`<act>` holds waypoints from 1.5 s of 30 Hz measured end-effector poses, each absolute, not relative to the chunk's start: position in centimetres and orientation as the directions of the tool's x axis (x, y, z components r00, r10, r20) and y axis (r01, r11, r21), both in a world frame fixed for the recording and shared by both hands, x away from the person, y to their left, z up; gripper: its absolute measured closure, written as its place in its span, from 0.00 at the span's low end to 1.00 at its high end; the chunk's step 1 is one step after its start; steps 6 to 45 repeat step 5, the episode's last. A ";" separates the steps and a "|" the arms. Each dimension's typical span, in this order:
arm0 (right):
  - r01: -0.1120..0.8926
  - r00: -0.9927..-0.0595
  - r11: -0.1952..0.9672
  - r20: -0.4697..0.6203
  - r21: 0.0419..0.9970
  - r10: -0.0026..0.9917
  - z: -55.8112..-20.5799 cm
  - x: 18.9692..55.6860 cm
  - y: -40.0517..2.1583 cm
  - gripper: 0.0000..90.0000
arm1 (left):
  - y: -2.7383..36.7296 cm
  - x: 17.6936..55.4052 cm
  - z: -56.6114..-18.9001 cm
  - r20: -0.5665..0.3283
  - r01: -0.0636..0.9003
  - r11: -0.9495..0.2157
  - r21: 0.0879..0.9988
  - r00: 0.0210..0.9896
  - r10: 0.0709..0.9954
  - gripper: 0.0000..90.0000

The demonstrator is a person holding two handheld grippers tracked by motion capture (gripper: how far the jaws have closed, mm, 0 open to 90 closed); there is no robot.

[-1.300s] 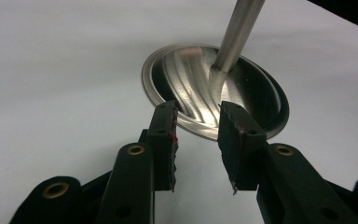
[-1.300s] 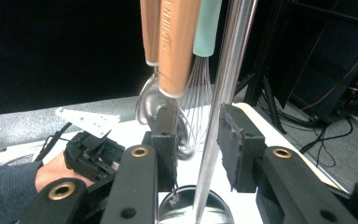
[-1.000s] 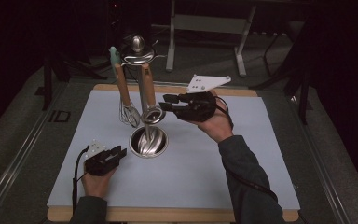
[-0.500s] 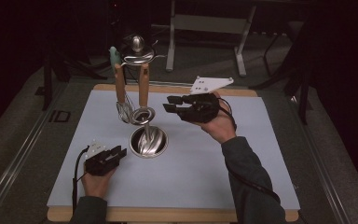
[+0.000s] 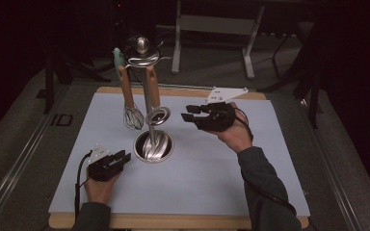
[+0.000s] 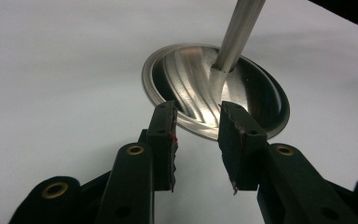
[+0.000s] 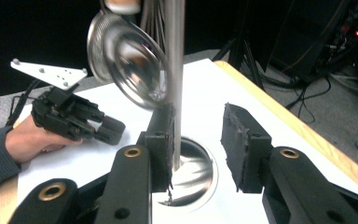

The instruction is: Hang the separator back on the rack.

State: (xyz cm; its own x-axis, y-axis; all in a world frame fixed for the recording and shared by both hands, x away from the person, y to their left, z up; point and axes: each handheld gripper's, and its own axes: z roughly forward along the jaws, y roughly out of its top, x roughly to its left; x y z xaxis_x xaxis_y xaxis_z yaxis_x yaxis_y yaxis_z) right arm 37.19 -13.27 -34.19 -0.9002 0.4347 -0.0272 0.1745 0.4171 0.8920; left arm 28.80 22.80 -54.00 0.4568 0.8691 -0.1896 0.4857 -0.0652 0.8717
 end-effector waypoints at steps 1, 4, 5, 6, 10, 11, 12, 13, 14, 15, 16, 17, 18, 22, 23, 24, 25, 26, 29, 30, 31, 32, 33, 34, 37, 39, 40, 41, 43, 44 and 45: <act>0.181 -0.898 0.417 -0.023 0.891 0.440 -34.4 37.2 -13.5 0.71 | 22.8 28.8 -54.0 -0.189 0.485 -0.066 0.872 0.457 0.869 0.75; 0.200 -0.887 0.419 -0.018 0.886 0.462 -35.2 37.3 -14.5 0.70 | 22.8 28.8 -54.0 -0.190 0.485 -0.064 0.872 0.456 0.869 0.75; 0.208 -0.879 0.425 -0.023 0.881 0.477 -35.5 37.2 -14.9 0.70 | 22.8 28.8 -54.0 -0.190 0.485 -0.064 0.872 0.456 0.869 0.74; 0.208 -0.879 0.425 -0.023 0.881 0.477 -35.5 37.2 -14.9 0.70 | 22.8 28.8 -54.0 -0.190 0.485 -0.064 0.872 0.456 0.869 0.74; 0.208 -0.879 0.425 -0.023 0.881 0.477 -35.5 37.2 -14.9 0.70 | 22.8 28.8 -54.0 -0.190 0.485 -0.064 0.872 0.456 0.869 0.74; 0.208 -0.879 0.425 -0.023 0.881 0.477 -35.5 37.2 -14.9 0.70 | 22.8 28.8 -54.0 -0.190 0.485 -0.064 0.872 0.456 0.869 0.74; 0.208 -0.879 0.425 -0.023 0.881 0.477 -35.5 37.2 -14.9 0.70 | 22.8 28.8 -54.0 -0.190 0.485 -0.064 0.872 0.456 0.869 0.74; 0.208 -0.879 0.425 -0.023 0.881 0.477 -35.5 37.2 -14.9 0.70 | 22.8 28.8 -54.0 -0.190 0.485 -0.064 0.872 0.456 0.869 0.74; 0.208 -0.879 0.425 -0.023 0.881 0.477 -35.5 37.2 -14.9 0.70 | 22.8 28.8 -54.0 -0.190 0.485 -0.064 0.872 0.456 0.869 0.74; 0.208 -0.879 0.425 -0.023 0.881 0.477 -35.5 37.2 -14.9 0.70 | 22.8 28.8 -54.0 -0.190 0.485 -0.064 0.872 0.456 0.869 0.74; 0.208 -0.879 0.425 -0.023 0.881 0.477 -35.5 37.2 -14.9 0.70 | 22.8 28.8 -54.0 -0.190 0.485 -0.064 0.872 0.456 0.869 0.74; 0.208 -0.879 0.425 -0.023 0.881 0.477 -35.5 37.2 -14.9 0.70 | 22.8 28.8 -54.0 -0.190 0.485 -0.064 0.872 0.456 0.869 0.74; 0.208 -0.879 0.425 -0.023 0.881 0.477 -35.5 37.2 -14.9 0.70 | 22.8 28.8 -54.0 -0.190 0.485 -0.064 0.872 0.456 0.869 0.74; 0.208 -0.879 0.425 -0.023 0.881 0.477 -35.5 37.2 -14.9 0.70 | 22.8 28.8 -54.0 -0.190 0.485 -0.064 0.872 0.456 0.869 0.74; 0.208 -0.879 0.425 -0.023 0.881 0.477 -35.5 37.2 -14.9 0.70 | 22.8 28.8 -54.0 -0.190 0.485 -0.064 0.872 0.456 0.869 0.74; 0.208 -0.879 0.425 -0.023 0.881 0.477 -35.5 37.2 -14.9 0.70 | 22.8 28.8 -54.0 -0.190 0.485 -0.064 0.872 0.456 0.869 0.74; 0.208 -0.879 0.425 -0.023 0.881 0.477 -35.5 37.2 -14.9 0.70 | 22.8 28.8 -54.0 -0.190 0.485 -0.064 0.872 0.456 0.869 0.74; 0.208 -0.879 0.425 -0.023 0.881 0.477 -35.5 37.2 -14.9 0.70 | 22.8 28.8 -54.0 -0.190 0.485 -0.064 0.872 0.456 0.869 0.74; 0.208 -0.879 0.425 -0.023 0.881 0.477 -35.5 37.2 -14.9 0.70 | 22.8 28.8 -54.0 -0.190 0.485 -0.064 0.872 0.456 0.869 0.74; 0.208 -0.879 0.425 -0.023 0.881 0.477 -35.5 37.2 -14.9 0.70 | 22.8 28.8 -54.0 -0.190 0.485 -0.064 0.872 0.456 0.869 0.74; 0.208 -0.879 0.425 -0.023 0.881 0.477 -35.5 37.2 -14.9 0.70 | 22.8 28.8 -54.0 -0.190 0.485 -0.064 0.872 0.456 0.869 0.74; 0.208 -0.879 0.425 -0.023 0.881 0.477 -35.5 37.2 -14.9 0.70 | 22.8 28.8 -54.0 -0.190 0.485 -0.064 0.872 0.456 0.869 0.74; 0.208 -0.879 0.425 -0.023 0.881 0.477 -35.5 37.2 -14.9 0.70 | 22.8 28.8 -54.0 -0.190 0.485 -0.064 0.872 0.456 0.869 0.74; 0.208 -0.879 0.425 -0.023 0.881 0.477 -35.5 37.2 -14.9 0.70 | 22.8 28.8 -54.0 -0.190 0.485 -0.064 0.872 0.456 0.869 0.74; 0.208 -0.879 0.425 -0.023 0.881 0.477 -35.5 37.2 -14.9 0.70 | 22.8 28.8 -54.0 -0.190 0.485 -0.064 0.872 0.456 0.869 0.74; 0.208 -0.879 0.425 -0.023 0.881 0.477 -35.5 37.2 -14.9 0.70 | 22.8 28.8 -54.0 -0.190 0.485 -0.064 0.872 0.456 0.869 0.74; 0.208 -0.879 0.425 -0.023 0.881 0.477 -35.5 37.2 -14.9 0.70 | 22.8 28.8 -54.0 -0.190 0.485 -0.064 0.872 0.456 0.869 0.74; 0.208 -0.879 0.425 -0.023 0.881 0.477 -35.5 37.2 -14.9 0.70 | 22.8 28.8 -54.0 -0.190 0.485 -0.064 0.872 0.456 0.869 0.74; 0.208 -0.879 0.425 -0.023 0.881 0.477 -35.5 37.2 -14.9 0.70 | 22.8 28.8 -54.0 -0.190 0.485 -0.064 0.872 0.456 0.869 0.74; 0.208 -0.879 0.425 -0.023 0.881 0.477 -35.5 37.2 -14.9 0.70 | 22.8 28.8 -54.0 -0.190 0.485 -0.064 0.872 0.456 0.869 0.74; 0.208 -0.879 0.425 -0.023 0.881 0.477 -35.5 37.2 -14.9 0.70 | 22.8 28.8 -54.0 -0.190 0.485 -0.064 0.872 0.456 0.869 0.74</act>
